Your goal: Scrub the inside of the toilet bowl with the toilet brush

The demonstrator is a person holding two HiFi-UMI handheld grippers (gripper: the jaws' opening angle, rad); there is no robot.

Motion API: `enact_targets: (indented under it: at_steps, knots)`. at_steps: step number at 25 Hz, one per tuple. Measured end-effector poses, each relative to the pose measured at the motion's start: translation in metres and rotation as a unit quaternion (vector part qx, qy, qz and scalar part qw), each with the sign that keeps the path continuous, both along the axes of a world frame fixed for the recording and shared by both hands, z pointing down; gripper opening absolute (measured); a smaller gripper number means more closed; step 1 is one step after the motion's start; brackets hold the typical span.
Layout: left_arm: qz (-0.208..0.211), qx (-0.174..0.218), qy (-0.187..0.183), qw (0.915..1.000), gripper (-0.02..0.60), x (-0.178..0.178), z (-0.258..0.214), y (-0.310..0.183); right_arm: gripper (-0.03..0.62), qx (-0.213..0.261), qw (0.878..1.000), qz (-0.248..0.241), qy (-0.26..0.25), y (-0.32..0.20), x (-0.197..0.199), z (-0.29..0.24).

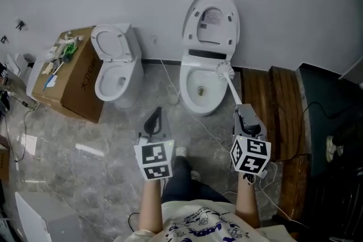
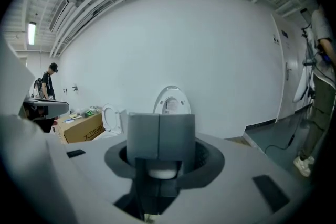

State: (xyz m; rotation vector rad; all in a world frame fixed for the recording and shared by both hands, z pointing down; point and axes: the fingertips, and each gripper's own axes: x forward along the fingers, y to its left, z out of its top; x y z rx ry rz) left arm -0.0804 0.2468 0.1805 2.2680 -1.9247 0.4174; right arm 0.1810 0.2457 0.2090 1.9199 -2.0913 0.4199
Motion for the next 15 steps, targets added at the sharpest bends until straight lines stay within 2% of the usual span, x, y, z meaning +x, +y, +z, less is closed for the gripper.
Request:
enact_targets:
  at_steps: [7,15]
  knots:
    - [0.008,-0.006,0.001,0.9999,0.002,0.003,0.01,-0.057,0.169,-0.016,1.0,-0.004,0.004,-0.053,-0.003,0.014]
    - [0.022,-0.016,0.001,0.9996,0.003,0.0,0.02,-0.149,0.169,-0.027,1.0,0.006,0.004,-0.135,-0.01,0.024]
